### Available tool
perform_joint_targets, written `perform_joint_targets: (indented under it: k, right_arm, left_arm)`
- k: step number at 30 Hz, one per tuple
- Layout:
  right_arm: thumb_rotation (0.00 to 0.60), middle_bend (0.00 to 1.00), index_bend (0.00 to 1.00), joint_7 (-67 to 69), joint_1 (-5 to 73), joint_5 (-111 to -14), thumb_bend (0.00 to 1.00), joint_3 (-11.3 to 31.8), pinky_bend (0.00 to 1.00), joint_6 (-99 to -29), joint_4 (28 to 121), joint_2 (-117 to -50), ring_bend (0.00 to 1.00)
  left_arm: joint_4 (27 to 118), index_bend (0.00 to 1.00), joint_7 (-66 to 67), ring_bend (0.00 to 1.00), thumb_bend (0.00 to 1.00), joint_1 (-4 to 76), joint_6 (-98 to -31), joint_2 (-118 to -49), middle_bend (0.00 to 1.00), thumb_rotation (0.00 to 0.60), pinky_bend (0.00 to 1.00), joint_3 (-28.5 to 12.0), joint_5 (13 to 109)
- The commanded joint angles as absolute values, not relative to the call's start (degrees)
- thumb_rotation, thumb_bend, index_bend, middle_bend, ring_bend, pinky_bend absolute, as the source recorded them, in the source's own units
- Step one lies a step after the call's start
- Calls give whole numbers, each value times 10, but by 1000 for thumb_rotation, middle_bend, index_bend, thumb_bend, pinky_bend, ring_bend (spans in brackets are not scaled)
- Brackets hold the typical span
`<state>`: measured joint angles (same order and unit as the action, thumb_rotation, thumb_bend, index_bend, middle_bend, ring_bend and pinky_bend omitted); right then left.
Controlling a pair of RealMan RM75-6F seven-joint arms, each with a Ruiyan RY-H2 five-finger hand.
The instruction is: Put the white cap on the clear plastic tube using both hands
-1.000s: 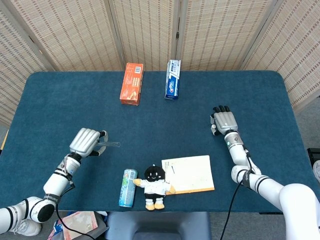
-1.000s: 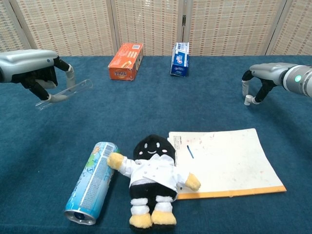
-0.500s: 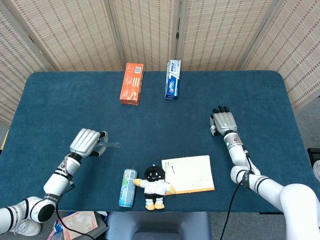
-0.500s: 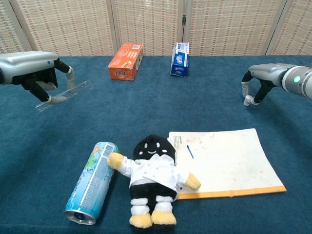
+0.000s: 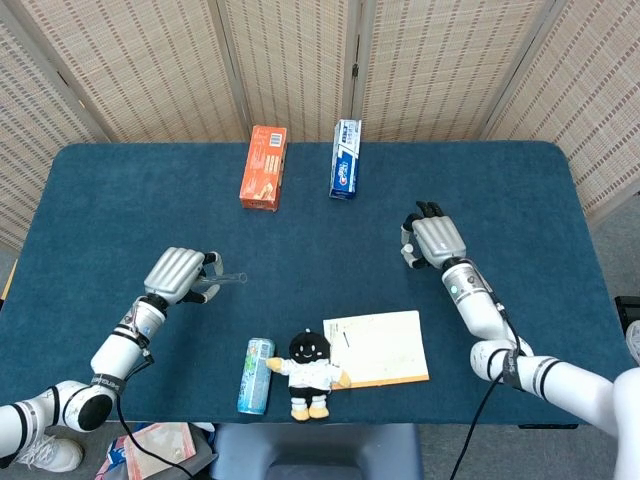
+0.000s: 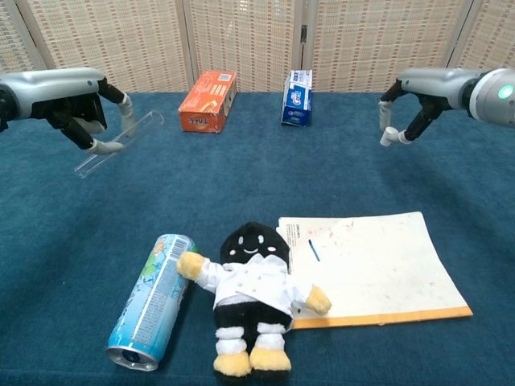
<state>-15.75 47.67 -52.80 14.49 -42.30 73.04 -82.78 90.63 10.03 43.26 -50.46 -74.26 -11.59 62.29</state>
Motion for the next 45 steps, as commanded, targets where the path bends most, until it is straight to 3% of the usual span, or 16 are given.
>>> perform_joint_targets:
  k: [1, 8, 16, 30, 45]
  right_arm:
    - [600, 289, 670, -133, 467, -561, 448, 172, 0, -459, 856, -752, 0]
    - [600, 313, 693, -97, 464, -600, 449, 197, 0, -489, 966, -707, 0]
    - [600, 327, 708, -72, 479, -621, 450, 209, 0, -496, 1016, -702, 5]
    - [600, 336, 720, -33, 506, -663, 475, 200, 0, -506, 1010, -754, 17]
    - [600, 338, 723, -42, 518, -658, 480, 188, 0, -508, 1010, -760, 17]
  left_arm:
    - [916, 582, 91, 971, 358, 441, -492, -739, 1000, 600, 1000, -124, 611]
    - [938, 587, 48, 971, 358, 460, -459, -733, 1000, 600, 1000, -149, 580]
    - [943, 593, 36, 971, 358, 475, -456, -748, 1000, 600, 1000, -156, 567]
    - [952, 596, 18, 971, 359, 488, -463, -768, 1000, 600, 1000, -160, 548]
    - [964, 596, 27, 971, 358, 501, -469, -775, 1000, 600, 1000, -157, 540]
